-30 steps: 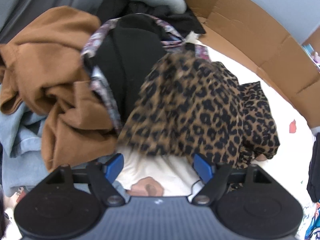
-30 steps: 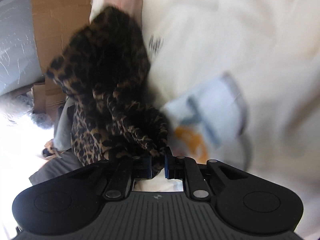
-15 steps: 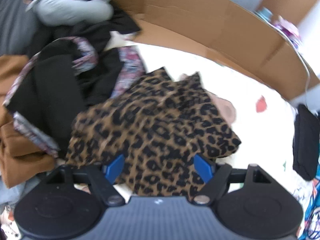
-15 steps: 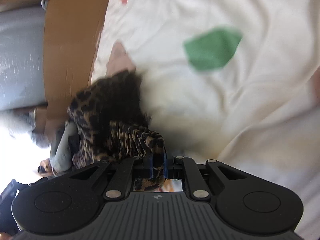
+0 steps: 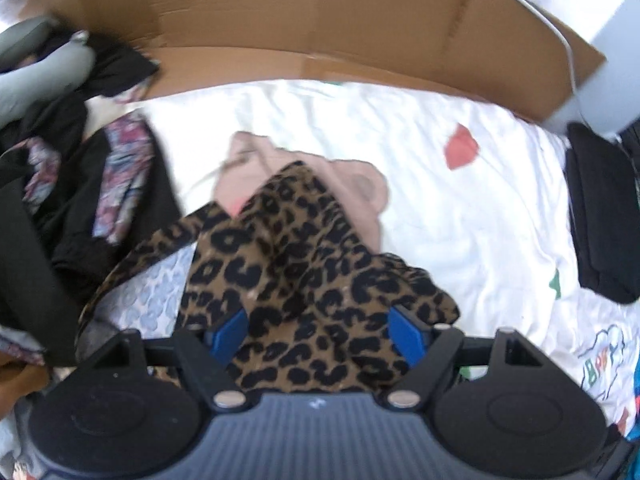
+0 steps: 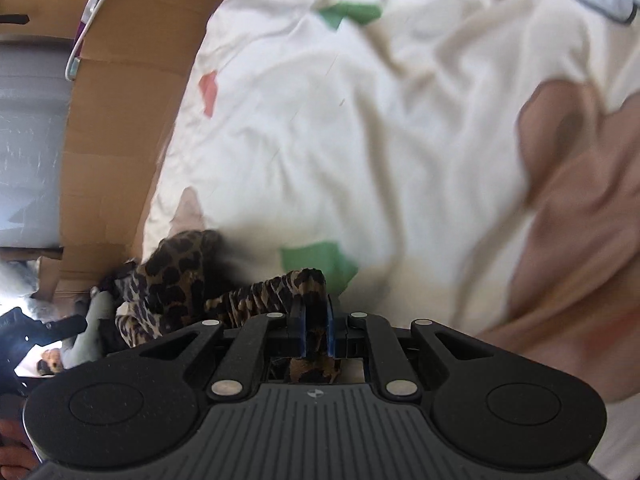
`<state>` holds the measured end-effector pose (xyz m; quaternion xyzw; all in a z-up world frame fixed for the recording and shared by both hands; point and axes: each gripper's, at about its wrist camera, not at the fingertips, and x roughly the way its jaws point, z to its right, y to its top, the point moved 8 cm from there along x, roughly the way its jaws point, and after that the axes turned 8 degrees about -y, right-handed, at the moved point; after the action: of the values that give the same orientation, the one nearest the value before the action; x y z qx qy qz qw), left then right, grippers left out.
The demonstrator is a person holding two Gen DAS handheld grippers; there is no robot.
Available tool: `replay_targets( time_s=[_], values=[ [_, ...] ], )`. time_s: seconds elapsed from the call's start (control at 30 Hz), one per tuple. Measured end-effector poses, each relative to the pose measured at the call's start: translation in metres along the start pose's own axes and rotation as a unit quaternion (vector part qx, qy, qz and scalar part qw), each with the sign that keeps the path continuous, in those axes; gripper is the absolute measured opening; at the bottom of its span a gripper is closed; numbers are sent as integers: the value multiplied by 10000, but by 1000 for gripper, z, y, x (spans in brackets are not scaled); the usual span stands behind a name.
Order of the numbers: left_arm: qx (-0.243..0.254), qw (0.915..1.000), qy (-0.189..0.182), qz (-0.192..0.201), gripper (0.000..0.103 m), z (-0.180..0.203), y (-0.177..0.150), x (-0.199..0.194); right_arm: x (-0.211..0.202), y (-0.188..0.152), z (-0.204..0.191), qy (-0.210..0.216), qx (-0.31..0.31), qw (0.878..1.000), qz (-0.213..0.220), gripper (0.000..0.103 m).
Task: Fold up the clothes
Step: 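Grasp the leopard-print garment with the right tool and pull it onto the sheet, then grasp the leopard-print garment edge with the left tool while the right tool holds it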
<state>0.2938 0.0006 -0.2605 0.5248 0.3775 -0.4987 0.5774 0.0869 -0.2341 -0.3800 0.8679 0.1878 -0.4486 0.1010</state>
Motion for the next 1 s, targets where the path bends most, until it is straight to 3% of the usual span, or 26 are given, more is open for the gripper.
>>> replay_targets(
  time_s=[0.2, 0.47, 0.67, 0.8, 1.0],
  values=[
    [346, 9992, -88, -152, 80, 30, 6, 21, -14, 18, 19, -45, 3, 9999, 118, 8],
    [1015, 9943, -307, -124, 80, 56, 19, 39, -39, 58, 27, -225, -75, 9980, 590, 8],
    [1512, 9876, -432, -4, 80, 82, 34, 47, -61, 86, 30, -301, -25, 9940, 1048, 8],
    [1849, 9811, -562, 42, 87, 108, 44, 45, -67, 95, 34, -292, 90, 9928, 1158, 10],
    [2622, 9629, -617, -153, 88, 136, 52, 59, -63, 93, 48, -274, 409, 9947, 904, 43]
  ],
)
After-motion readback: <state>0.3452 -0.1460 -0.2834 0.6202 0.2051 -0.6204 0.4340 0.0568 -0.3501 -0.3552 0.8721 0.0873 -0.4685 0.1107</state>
